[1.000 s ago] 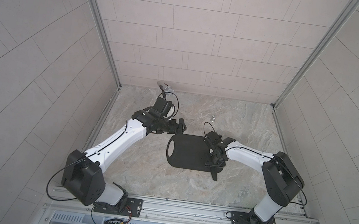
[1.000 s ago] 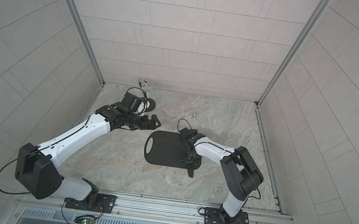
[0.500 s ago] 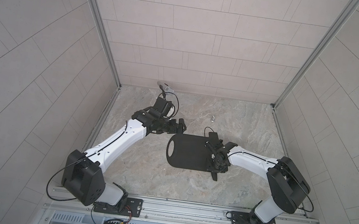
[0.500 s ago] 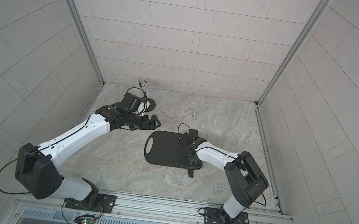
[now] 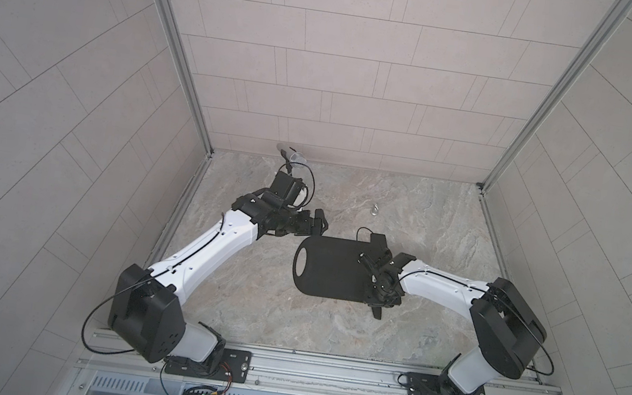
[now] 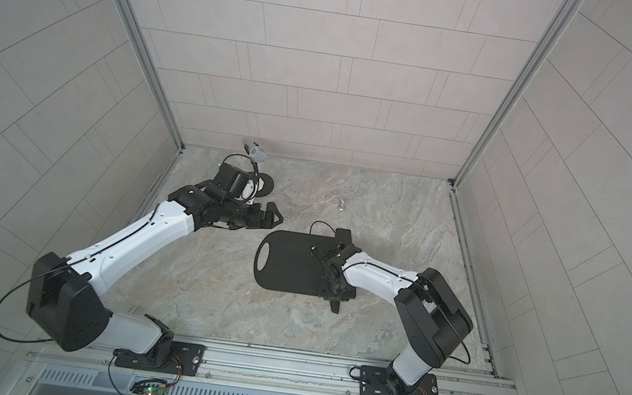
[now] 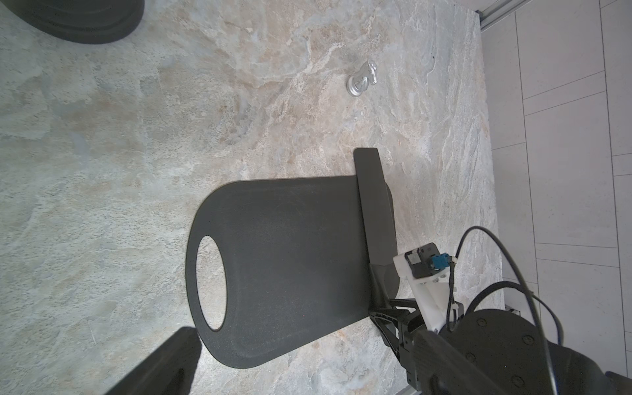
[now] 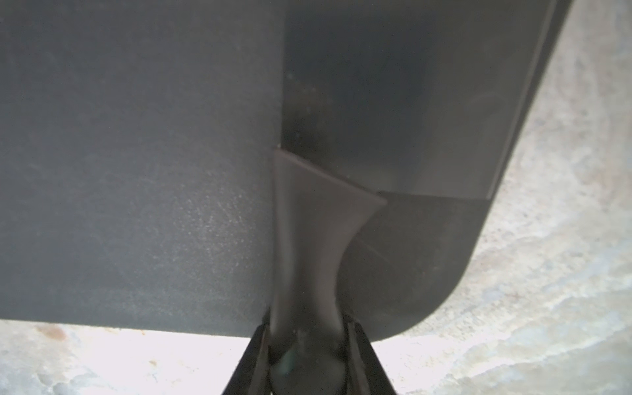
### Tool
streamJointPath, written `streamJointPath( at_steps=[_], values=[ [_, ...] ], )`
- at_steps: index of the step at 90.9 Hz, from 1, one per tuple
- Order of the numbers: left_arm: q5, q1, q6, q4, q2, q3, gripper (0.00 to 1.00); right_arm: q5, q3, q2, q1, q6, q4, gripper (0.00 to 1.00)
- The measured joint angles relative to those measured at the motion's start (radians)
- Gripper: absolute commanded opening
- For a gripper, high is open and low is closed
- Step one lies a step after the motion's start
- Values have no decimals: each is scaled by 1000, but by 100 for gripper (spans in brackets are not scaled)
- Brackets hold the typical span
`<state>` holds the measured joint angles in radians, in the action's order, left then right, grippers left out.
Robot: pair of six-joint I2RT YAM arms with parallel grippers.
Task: Align the knife with the edge of the cutting board
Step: Adjust the knife at the edge of the cutting board.
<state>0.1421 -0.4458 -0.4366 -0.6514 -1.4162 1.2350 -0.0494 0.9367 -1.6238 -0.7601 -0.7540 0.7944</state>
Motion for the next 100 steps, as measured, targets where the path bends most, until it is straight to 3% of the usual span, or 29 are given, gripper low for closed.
streamJointPath(
  at_steps=[34,100],
  values=[
    [0,0,0,0,0,0,100,-35,0,9,-47,-40,22,17],
    [3,-13,0,0,0,0,100,-94,-29,63,-135,-164,39,13]
  ],
)
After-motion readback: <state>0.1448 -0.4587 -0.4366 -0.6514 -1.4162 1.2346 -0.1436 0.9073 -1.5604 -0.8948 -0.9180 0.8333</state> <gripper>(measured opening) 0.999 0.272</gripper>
